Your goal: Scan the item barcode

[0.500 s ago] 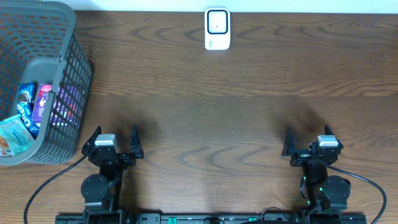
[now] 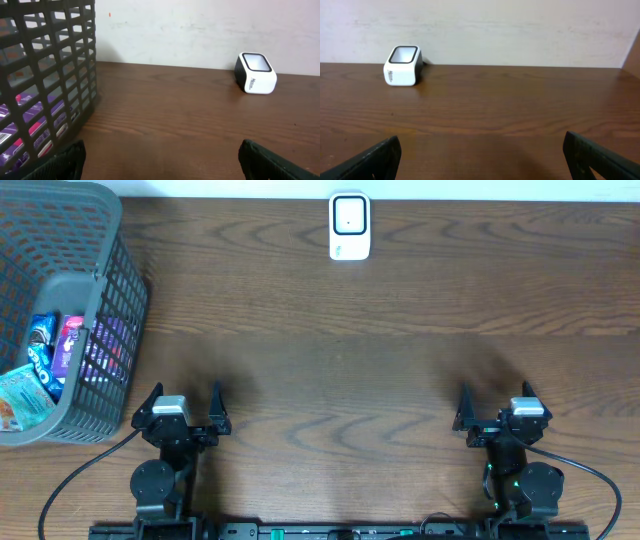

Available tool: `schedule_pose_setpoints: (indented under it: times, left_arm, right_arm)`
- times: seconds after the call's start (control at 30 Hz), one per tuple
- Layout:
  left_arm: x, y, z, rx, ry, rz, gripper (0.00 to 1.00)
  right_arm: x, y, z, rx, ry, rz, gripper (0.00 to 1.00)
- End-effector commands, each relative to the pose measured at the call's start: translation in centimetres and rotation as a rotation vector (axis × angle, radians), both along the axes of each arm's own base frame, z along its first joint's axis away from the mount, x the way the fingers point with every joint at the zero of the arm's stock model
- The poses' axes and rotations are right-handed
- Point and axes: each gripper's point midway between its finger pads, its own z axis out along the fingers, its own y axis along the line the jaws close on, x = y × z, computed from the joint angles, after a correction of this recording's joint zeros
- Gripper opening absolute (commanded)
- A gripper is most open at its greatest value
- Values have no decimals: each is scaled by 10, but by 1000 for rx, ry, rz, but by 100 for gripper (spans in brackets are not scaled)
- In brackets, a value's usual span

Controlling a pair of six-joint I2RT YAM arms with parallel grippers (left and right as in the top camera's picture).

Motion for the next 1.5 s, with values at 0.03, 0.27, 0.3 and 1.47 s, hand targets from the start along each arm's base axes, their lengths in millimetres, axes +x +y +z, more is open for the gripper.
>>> schedule_pose_setpoints:
  times: [0.03, 0.27, 0.3, 1.47]
  left_arm:
    - [-1, -2, -14, 5, 46, -17, 98]
    - [-1, -2, -14, 5, 46, -17, 98]
    - [-1, -2, -14, 5, 46, -17, 98]
    - [-12, -64, 5, -280, 24, -358, 98]
  right_arm:
    - [0, 1, -1, 14, 1, 4, 99]
    - [0, 1, -1, 14, 1, 4, 99]
    - [0, 1, -1, 14, 1, 4, 99]
    - [0, 1, -1, 14, 1, 4, 99]
